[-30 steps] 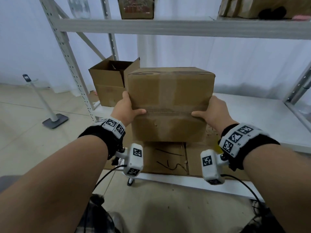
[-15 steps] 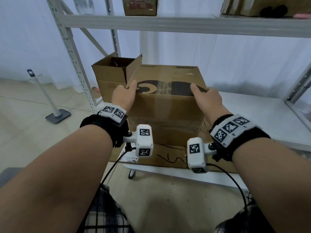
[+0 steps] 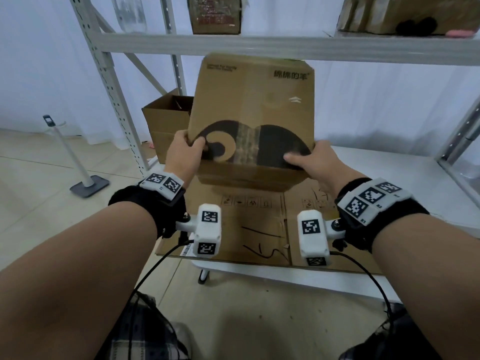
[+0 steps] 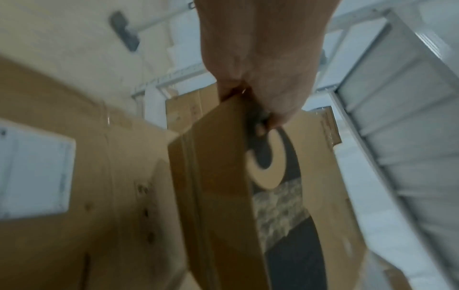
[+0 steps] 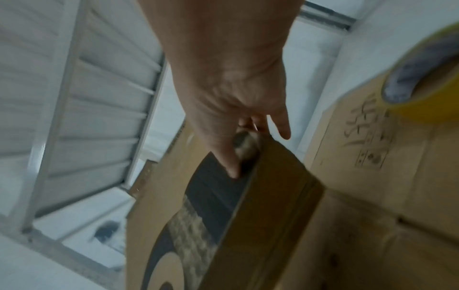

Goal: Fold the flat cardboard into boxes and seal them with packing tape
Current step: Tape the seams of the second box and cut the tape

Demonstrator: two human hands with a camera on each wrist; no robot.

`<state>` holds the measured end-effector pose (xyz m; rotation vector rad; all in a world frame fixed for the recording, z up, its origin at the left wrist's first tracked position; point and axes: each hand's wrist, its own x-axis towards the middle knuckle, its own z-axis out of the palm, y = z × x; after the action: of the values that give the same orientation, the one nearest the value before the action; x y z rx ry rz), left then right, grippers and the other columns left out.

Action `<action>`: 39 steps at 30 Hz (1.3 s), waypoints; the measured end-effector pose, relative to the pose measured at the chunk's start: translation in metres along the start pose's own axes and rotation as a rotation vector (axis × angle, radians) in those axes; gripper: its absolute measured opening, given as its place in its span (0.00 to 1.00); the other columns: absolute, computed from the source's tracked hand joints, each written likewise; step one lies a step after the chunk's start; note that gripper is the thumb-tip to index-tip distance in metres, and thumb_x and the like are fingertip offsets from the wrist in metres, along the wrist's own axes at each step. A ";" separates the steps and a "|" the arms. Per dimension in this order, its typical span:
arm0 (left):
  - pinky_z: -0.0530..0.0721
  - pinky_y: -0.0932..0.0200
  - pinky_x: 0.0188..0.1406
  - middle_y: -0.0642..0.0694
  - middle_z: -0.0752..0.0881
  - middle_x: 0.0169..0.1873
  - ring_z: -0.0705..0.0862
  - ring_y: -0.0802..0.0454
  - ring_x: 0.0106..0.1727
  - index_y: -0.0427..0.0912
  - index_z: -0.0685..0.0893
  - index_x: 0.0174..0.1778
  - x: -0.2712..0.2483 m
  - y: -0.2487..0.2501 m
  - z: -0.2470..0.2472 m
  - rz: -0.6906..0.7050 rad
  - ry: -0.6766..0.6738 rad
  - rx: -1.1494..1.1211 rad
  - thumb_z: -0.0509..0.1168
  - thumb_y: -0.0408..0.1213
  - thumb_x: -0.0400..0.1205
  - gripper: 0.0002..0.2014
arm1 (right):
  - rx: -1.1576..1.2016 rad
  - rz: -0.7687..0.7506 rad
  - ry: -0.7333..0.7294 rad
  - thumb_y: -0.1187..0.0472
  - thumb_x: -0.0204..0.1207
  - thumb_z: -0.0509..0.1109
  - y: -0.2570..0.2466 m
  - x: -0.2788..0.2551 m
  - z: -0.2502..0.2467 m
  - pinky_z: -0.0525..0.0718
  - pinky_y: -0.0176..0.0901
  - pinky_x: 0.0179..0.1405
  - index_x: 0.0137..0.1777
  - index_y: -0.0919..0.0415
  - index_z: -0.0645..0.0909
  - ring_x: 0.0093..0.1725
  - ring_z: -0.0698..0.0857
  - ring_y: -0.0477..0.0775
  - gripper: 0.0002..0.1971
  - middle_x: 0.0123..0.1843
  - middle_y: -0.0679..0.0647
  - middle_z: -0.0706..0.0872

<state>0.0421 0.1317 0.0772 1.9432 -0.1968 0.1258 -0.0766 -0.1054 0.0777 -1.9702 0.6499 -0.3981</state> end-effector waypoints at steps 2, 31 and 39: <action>0.79 0.48 0.65 0.43 0.80 0.57 0.80 0.43 0.60 0.37 0.70 0.68 -0.003 -0.012 0.000 -0.053 -0.134 0.131 0.68 0.38 0.79 0.23 | -0.200 0.037 -0.094 0.50 0.60 0.84 0.010 0.001 -0.002 0.86 0.60 0.56 0.61 0.67 0.77 0.52 0.86 0.61 0.34 0.54 0.62 0.86; 0.72 0.68 0.40 0.45 0.79 0.46 0.75 0.57 0.41 0.37 0.81 0.45 -0.021 0.029 -0.003 0.410 0.059 0.094 0.66 0.47 0.83 0.14 | 0.006 -0.296 0.337 0.59 0.74 0.75 -0.008 -0.016 -0.015 0.79 0.41 0.59 0.76 0.60 0.62 0.59 0.78 0.53 0.34 0.69 0.60 0.69; 0.84 0.42 0.49 0.45 0.78 0.41 0.81 0.45 0.43 0.38 0.81 0.39 -0.038 0.055 0.018 0.700 -0.114 0.157 0.66 0.38 0.83 0.09 | 0.137 -0.230 -0.042 0.19 0.51 0.72 -0.012 -0.015 0.001 0.72 0.59 0.76 0.84 0.47 0.52 0.78 0.69 0.52 0.64 0.82 0.49 0.66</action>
<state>-0.0064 0.0975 0.1140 1.9596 -0.9638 0.5015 -0.0854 -0.0913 0.0876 -1.9217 0.3596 -0.5256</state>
